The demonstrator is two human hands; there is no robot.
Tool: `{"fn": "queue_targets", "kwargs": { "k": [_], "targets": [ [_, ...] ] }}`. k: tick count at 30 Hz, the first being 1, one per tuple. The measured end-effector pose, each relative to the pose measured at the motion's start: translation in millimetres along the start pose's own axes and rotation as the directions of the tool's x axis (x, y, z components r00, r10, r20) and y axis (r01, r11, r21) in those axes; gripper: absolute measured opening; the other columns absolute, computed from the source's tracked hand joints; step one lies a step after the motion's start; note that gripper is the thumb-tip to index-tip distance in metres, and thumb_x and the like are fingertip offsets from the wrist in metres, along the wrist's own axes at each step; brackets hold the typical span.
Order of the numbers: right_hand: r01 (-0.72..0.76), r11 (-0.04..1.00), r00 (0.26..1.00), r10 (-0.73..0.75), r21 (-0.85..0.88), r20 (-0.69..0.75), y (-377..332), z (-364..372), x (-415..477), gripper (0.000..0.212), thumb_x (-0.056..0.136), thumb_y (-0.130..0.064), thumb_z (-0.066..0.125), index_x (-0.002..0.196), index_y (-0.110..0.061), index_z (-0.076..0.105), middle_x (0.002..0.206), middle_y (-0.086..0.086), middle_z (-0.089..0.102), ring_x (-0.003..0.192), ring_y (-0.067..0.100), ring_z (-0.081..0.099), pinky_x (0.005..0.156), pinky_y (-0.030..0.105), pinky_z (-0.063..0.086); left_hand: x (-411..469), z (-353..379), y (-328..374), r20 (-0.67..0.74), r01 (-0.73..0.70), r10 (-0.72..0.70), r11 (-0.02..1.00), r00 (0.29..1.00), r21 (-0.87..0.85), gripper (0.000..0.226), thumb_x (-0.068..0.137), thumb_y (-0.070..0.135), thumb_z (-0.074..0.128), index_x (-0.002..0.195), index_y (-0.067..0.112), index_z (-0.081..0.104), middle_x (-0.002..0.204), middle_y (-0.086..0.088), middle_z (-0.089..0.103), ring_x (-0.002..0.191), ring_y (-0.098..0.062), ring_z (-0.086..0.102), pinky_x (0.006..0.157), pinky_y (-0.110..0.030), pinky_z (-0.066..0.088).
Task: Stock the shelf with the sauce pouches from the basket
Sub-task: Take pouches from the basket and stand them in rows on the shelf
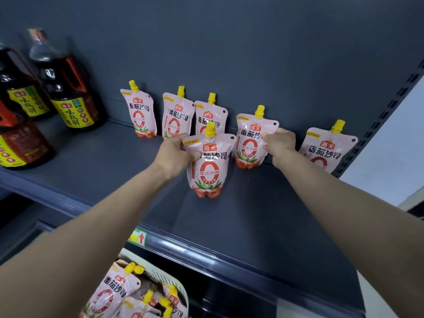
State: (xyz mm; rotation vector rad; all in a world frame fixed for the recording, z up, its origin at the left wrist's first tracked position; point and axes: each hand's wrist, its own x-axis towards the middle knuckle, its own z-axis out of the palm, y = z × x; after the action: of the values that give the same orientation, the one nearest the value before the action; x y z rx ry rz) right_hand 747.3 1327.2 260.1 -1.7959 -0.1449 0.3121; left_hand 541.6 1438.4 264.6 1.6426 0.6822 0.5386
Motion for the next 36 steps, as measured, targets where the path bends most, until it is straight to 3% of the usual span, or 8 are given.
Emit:
{"fn": "queue_targets", "kwargs": {
  "k": [6, 8, 9, 10, 12, 20, 30, 36],
  "targets": [
    [0.168, 0.956, 0.983, -0.182, -0.238, -0.036, -10, -19, -9, 0.025, 0.083, 0.0, 0.048, 0.062, -0.013, 0.052, 0.064, 0.003, 0.049, 0.07, 0.021, 0.046, 0.053, 0.025, 0.035, 1, 16, 6, 0.071, -0.01, 0.013, 0.999, 0.997, -0.037, 0.025, 0.083, -0.013, 0.054, 0.096, 0.008, 0.06, 0.093, -0.004, 0.065, 0.083, -0.013, 0.062, 0.076, -0.028, 0.053],
    [0.229, 0.934, 0.969, -0.247, -0.273, -0.033, -16, -30, -14, 0.013, 0.084, -0.001, 0.05, 0.074, -0.002, 0.058, 0.073, 0.015, 0.053, 0.084, 0.011, 0.031, 0.063, 0.033, 0.044, 2, 25, 10, 0.089, -0.016, 0.019, 0.999, 0.996, -0.04, 0.026, 0.083, -0.014, 0.054, 0.095, 0.008, 0.06, 0.089, -0.002, 0.065, 0.081, -0.012, 0.062, 0.074, -0.027, 0.052],
    [0.266, 0.922, 0.957, -0.287, -0.28, -0.034, -20, -36, -16, 0.014, 0.086, -0.003, 0.052, 0.088, 0.006, 0.063, 0.084, 0.019, 0.059, 0.111, 0.037, 0.06, 0.078, 0.039, 0.05, 2, 31, 12, 0.1, -0.016, 0.02, 0.999, 0.995, -0.042, 0.026, 0.083, -0.014, 0.055, 0.091, 0.01, 0.061, 0.086, 0.0, 0.065, 0.079, -0.011, 0.061, 0.073, -0.026, 0.052],
    [0.297, 0.912, 0.947, -0.32, -0.283, -0.035, -24, -43, -18, 0.02, 0.088, -0.004, 0.054, 0.1, 0.008, 0.063, 0.097, 0.018, 0.064, 0.094, 0.029, 0.059, 0.092, 0.04, 0.049, 4, 37, 14, 0.108, -0.014, 0.018, 0.999, 0.994, -0.045, 0.027, 0.083, -0.014, 0.055, 0.087, 0.012, 0.061, 0.085, 0.001, 0.065, 0.079, -0.011, 0.061, 0.073, -0.027, 0.053],
    [0.347, 0.889, 0.928, -0.372, -0.297, -0.03, -33, -59, -27, 0.024, 0.092, -0.008, 0.055, 0.111, 0.004, 0.062, 0.116, 0.013, 0.065, 0.11, 0.024, 0.059, 0.103, 0.032, 0.043, 7, 52, 18, 0.131, -0.014, 0.021, 0.998, 0.991, -0.056, 0.025, 0.083, -0.014, 0.055, 0.089, 0.009, 0.062, 0.09, -0.004, 0.066, 0.082, -0.015, 0.063, 0.079, -0.034, 0.054],
    [0.449, 0.78, 0.856, -0.516, -0.437, -0.041, -43, -130, -46, 0.022, 0.095, -0.016, 0.05, 0.103, -0.006, 0.068, 0.107, 0.003, 0.069, 0.091, 0.009, 0.055, 0.083, 0.02, 0.04, 12, 134, 33, 0.297, -0.054, 0.073, 0.996, 0.952, -0.074, 0.025, 0.085, -0.012, 0.053, 0.097, 0.009, 0.061, 0.086, -0.002, 0.066, 0.073, -0.01, 0.062, 0.055, -0.018, 0.054],
    [0.381, 0.758, 0.87, -0.487, -0.53, -0.071, -19, -188, -37, 0.023, 0.096, -0.019, 0.051, 0.109, -0.008, 0.066, 0.109, 0.006, 0.068, 0.09, 0.012, 0.055, 0.08, 0.021, 0.039, 18, 204, 26, 0.401, -0.083, 0.083, 0.996, 0.912, -0.018, 0.027, 0.083, -0.012, 0.055, 0.077, 0.015, 0.058, 0.089, -0.006, 0.065, 0.093, -0.02, 0.061, 0.089, -0.042, 0.052],
    [0.379, 0.75, 0.872, -0.486, -0.543, -0.062, -15, -193, -36, 0.024, 0.096, -0.018, 0.051, 0.112, -0.007, 0.065, 0.11, 0.006, 0.068, 0.09, 0.011, 0.054, 0.081, 0.021, 0.04, 19, 217, 28, 0.431, -0.095, 0.098, 0.995, 0.897, -0.028, 0.032, 0.087, -0.012, 0.051, 0.113, 0.004, 0.06, 0.103, -0.002, 0.064, 0.101, -0.016, 0.059, 0.085, -0.031, 0.052]
  ]
}}
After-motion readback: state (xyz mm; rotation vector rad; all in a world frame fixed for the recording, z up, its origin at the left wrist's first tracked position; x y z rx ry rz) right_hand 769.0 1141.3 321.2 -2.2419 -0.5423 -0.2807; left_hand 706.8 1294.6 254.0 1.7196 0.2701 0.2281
